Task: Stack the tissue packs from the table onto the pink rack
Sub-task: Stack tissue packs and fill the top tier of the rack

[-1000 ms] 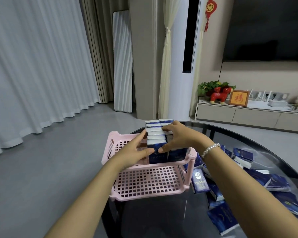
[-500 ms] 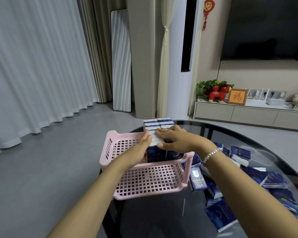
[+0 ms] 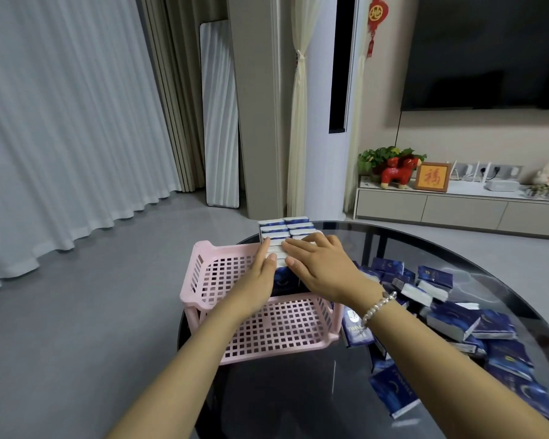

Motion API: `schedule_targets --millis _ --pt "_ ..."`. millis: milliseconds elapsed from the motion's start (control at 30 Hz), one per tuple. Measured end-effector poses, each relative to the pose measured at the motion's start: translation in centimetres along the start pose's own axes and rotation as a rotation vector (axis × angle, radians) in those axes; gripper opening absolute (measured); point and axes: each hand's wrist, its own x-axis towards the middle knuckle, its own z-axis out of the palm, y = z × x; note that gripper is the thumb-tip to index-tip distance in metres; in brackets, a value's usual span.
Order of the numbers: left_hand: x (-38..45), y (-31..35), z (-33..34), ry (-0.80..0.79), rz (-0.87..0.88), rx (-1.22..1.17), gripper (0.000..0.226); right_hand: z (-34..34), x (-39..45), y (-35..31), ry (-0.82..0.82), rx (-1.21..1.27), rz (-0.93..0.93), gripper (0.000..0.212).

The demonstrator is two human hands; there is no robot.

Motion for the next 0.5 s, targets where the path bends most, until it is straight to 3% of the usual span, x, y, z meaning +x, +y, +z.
schedule_targets --millis 133,300,500 --pt "-0.9 0.4 0.6 0.132 0.077 -0.041 0.049 -0.2 -0.8 0.0 0.094 0.097 0.023 0.059" --pt "-1.8 0.0 2.1 0.389 0.362 0.295 0.047 -0.5 -4.8 0.2 0.328 0.198 0.13 0.053" --pt "-5.0 1.1 6.3 0.545 0.66 0.214 0.035 0.1 -11.1 0.7 0.422 0.274 0.249 0.04"
